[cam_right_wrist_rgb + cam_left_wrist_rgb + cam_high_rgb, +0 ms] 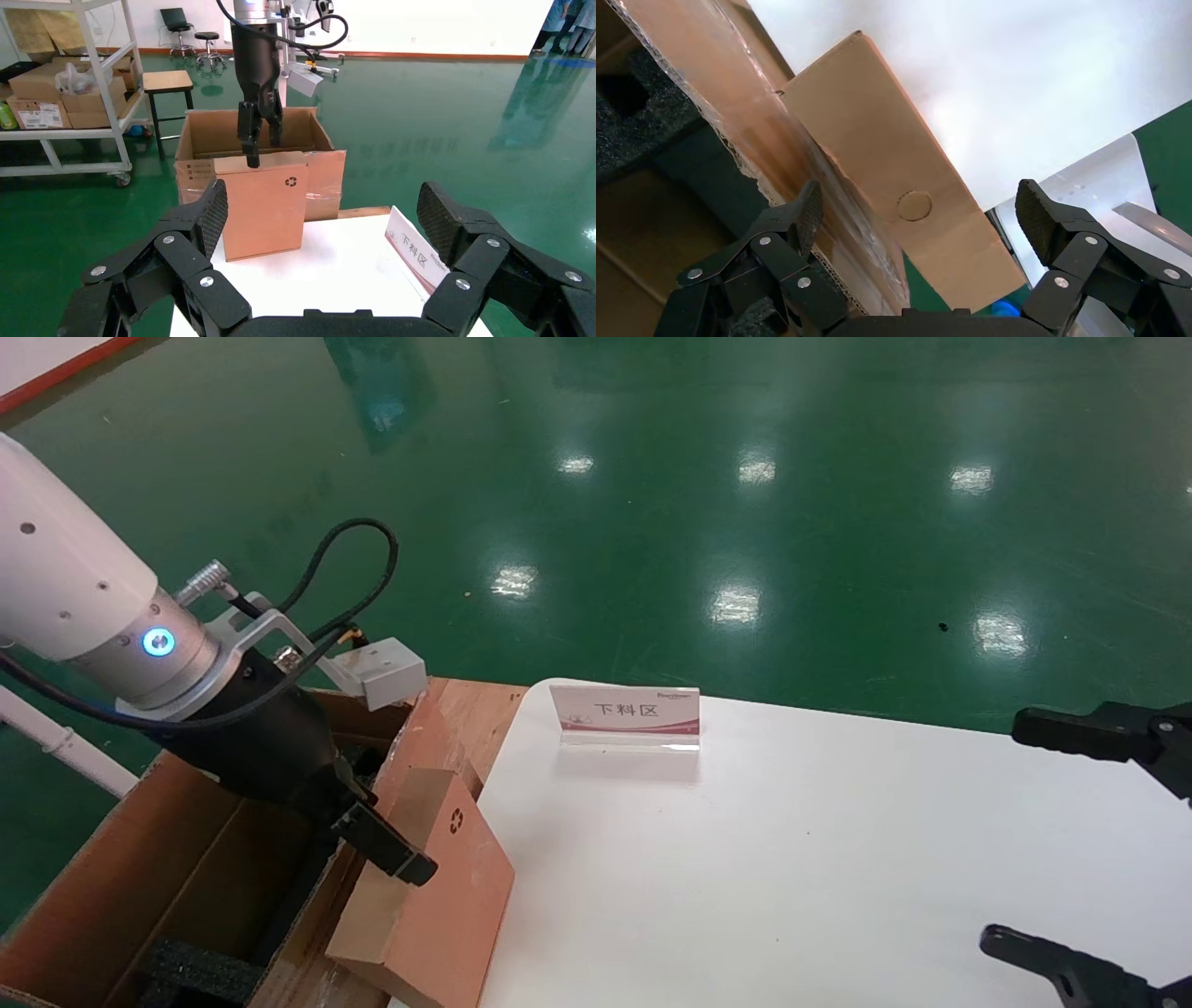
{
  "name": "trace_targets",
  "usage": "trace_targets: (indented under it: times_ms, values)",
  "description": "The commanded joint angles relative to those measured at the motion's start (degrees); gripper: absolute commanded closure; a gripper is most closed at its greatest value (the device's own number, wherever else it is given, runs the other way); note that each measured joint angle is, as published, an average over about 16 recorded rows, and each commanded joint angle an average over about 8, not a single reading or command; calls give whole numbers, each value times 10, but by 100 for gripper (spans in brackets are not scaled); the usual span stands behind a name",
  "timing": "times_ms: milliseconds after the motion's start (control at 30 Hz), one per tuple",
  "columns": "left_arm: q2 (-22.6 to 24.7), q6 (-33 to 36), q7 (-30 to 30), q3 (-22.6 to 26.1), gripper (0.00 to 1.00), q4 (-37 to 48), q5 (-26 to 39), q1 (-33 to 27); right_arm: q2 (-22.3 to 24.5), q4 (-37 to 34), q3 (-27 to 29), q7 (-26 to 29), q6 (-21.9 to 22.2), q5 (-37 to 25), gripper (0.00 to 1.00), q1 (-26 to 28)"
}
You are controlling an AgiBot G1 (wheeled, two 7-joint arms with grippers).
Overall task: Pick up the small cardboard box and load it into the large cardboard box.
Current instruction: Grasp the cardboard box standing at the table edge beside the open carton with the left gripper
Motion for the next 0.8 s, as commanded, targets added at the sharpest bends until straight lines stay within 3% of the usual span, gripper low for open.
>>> trace_targets:
  times_ms: [33, 800]
  values:
    - [0, -3, 2, 2, 0, 0, -2, 4, 0, 0, 0, 0, 0, 0, 0, 0]
    - [16, -29, -12, 29, 2, 4, 36, 39, 0, 0, -1, 0, 1, 1, 0, 0]
